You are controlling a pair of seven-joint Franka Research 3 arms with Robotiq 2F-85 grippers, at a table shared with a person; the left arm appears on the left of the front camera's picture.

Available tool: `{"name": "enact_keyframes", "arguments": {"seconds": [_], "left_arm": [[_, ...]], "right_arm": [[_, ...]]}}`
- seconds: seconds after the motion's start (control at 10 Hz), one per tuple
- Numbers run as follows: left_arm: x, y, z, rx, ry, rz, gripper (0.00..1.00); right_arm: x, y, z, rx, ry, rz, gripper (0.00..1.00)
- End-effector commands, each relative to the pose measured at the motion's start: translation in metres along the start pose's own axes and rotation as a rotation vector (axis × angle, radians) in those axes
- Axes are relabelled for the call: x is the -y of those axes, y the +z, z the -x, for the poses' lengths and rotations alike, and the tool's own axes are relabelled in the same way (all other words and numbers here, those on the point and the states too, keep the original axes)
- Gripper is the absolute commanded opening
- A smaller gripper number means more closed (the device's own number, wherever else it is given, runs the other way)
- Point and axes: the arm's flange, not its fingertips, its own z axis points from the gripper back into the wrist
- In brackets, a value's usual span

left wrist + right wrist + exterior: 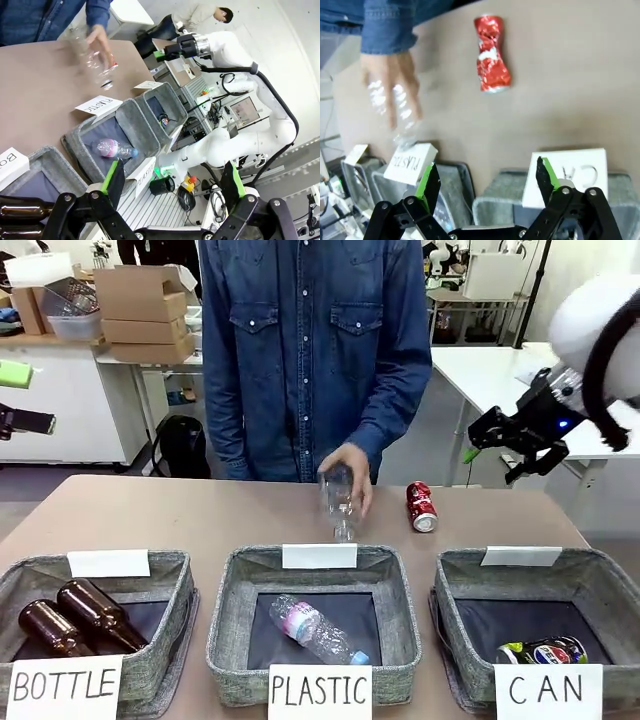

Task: Sort the can waste into the basket.
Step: Pick up the can waste from the table and place it in the right Fabric basket.

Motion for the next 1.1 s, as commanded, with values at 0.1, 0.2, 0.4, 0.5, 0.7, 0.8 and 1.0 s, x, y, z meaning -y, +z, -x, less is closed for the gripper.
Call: {"name": "enact_keyframes", "arguments": {"seconds": [0.1,0.2,0.4,0.5,0.7,0.8,1.0], "left_arm": [[0.001,-0.001,-0.001,0.001,-0.015,0.006,1.00],[0.001,-0.001,-0.001,0.001,-0.015,0.006,1.00],[0.001,-0.001,-0.001,0.001,-0.015,0.006,1.00],[0.001,-0.001,-0.001,0.001,-0.015,0.006,1.00],[0.001,-0.001,-0.001,0.001,-0.015,0.006,1.00],[0.001,-0.001,-0.001,0.001,-0.015,0.006,1.00],[0.001,-0.001,-0.001,0.001,-0.015,0.006,1.00]], "right_arm": [[0.001,0.010,-0.007,0.053,-0.028,-0.023,1.00],[0.014,0.039,0.010,0.067,-0.041,-0.048,1.00],[0.037,0.073,0.040,0.131,-0.072,-0.104,1.00],[0.044,0.074,0.044,0.151,-0.099,-0.110,1.00],[0.040,0.063,0.038,0.161,-0.088,-0.118,1.00],[0.032,0.053,0.028,0.160,-0.070,-0.123,1.00],[0.011,0.029,0.005,0.112,-0.039,-0.151,1.00]]}}
